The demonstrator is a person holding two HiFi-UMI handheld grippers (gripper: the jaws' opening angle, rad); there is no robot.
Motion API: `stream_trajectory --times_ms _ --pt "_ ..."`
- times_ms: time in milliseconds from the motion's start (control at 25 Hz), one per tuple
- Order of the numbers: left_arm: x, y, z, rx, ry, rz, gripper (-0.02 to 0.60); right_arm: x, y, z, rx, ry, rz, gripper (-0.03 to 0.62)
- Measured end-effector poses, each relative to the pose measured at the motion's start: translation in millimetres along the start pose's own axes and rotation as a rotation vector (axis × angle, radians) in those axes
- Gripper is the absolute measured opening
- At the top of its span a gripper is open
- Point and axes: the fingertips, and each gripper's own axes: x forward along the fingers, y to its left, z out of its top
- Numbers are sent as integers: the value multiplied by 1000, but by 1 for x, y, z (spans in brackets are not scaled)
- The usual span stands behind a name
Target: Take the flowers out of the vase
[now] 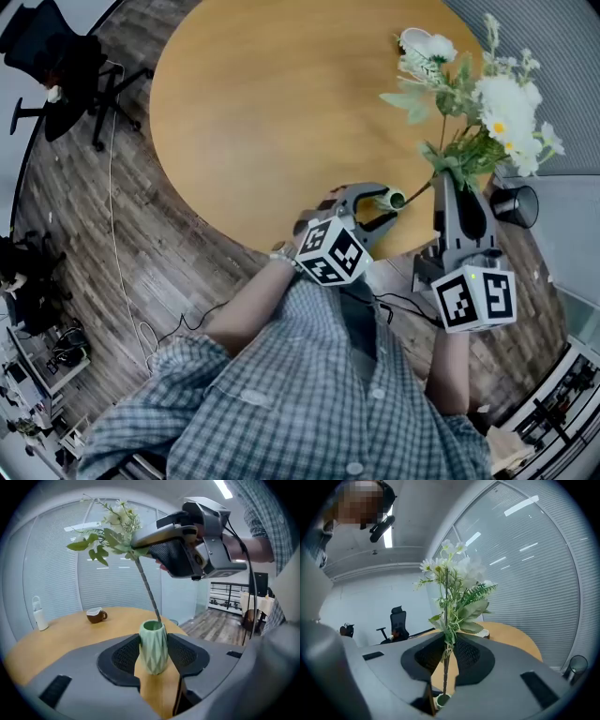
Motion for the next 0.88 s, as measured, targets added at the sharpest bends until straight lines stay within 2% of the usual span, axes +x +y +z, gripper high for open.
stream_trajectory --times_ms 200,360,560,880 --pt "-3 1 -3 -1 -1 -3 198 -10 -24 17 58 -38 -63 57" --pt "0 0 -3 -3 -1 0 198 -15 -54 8 108 14 -119 57" --pt "0 0 -3 -2 -2 -2 198 -14 -76 -40 210 120 -162 54" --pt "-2 0 -2 -1 -2 0 198 6 -80 -129 326 293 -150 51"
